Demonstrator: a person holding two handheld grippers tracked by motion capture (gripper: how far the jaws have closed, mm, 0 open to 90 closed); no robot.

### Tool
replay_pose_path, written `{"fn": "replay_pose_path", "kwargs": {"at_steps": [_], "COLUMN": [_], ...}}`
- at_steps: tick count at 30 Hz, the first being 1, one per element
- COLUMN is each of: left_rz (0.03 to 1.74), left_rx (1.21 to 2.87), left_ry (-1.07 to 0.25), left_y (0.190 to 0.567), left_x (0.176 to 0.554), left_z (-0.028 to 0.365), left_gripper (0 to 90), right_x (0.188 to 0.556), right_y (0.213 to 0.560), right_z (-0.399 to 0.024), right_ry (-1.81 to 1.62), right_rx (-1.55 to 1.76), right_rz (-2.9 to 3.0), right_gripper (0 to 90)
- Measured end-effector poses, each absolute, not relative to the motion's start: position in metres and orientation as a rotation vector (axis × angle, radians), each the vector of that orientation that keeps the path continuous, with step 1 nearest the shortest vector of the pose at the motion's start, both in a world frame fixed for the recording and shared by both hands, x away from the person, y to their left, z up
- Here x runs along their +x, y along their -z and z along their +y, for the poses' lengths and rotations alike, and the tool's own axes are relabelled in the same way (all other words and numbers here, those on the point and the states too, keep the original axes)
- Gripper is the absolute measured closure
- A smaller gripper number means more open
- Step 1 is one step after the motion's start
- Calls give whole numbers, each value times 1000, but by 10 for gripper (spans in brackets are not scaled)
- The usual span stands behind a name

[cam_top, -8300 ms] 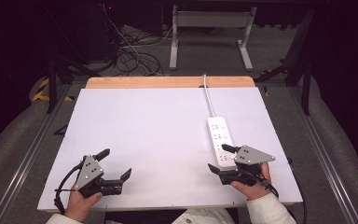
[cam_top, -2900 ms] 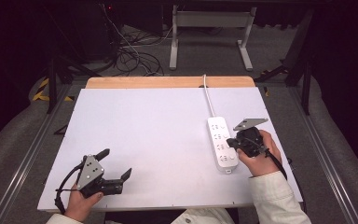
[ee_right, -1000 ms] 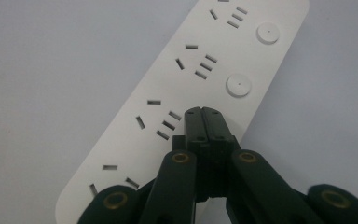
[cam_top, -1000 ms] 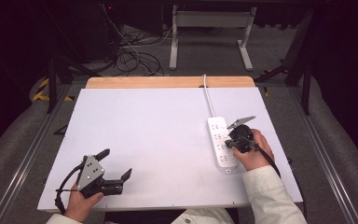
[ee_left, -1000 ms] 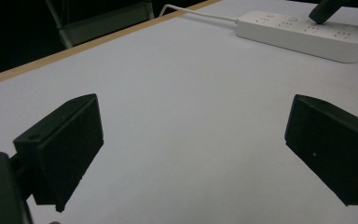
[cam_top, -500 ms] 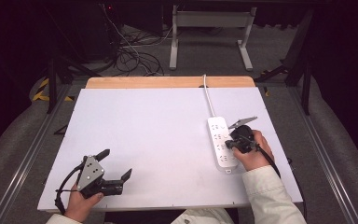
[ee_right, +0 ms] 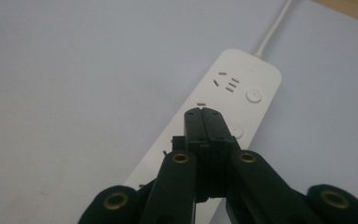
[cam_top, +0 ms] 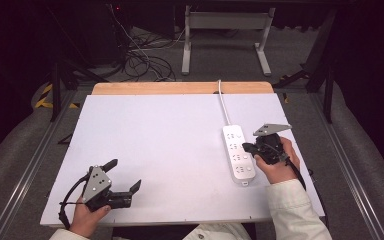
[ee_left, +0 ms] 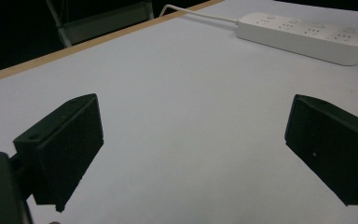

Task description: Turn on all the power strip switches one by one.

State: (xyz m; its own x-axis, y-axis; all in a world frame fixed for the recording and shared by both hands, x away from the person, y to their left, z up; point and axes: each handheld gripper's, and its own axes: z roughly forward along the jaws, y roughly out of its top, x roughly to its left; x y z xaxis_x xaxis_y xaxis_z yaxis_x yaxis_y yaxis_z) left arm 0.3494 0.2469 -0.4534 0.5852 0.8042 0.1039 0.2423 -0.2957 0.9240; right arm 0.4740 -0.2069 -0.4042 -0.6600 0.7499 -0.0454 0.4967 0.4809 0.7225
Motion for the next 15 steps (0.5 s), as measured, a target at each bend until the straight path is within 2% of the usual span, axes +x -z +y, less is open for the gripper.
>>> {"fn": "replay_pose_path", "kwargs": {"at_steps": [15], "left_rz": [845], "left_rx": [1833], "left_ry": [-724], "left_y": [453], "left_x": [348], "left_z": [247], "left_gripper": [48], "right_x": [474], "right_y": [401], "right_z": [-201], "right_ry": [-971], "right_rx": [1019], "right_rz": [2383], "right_gripper": [900]}}
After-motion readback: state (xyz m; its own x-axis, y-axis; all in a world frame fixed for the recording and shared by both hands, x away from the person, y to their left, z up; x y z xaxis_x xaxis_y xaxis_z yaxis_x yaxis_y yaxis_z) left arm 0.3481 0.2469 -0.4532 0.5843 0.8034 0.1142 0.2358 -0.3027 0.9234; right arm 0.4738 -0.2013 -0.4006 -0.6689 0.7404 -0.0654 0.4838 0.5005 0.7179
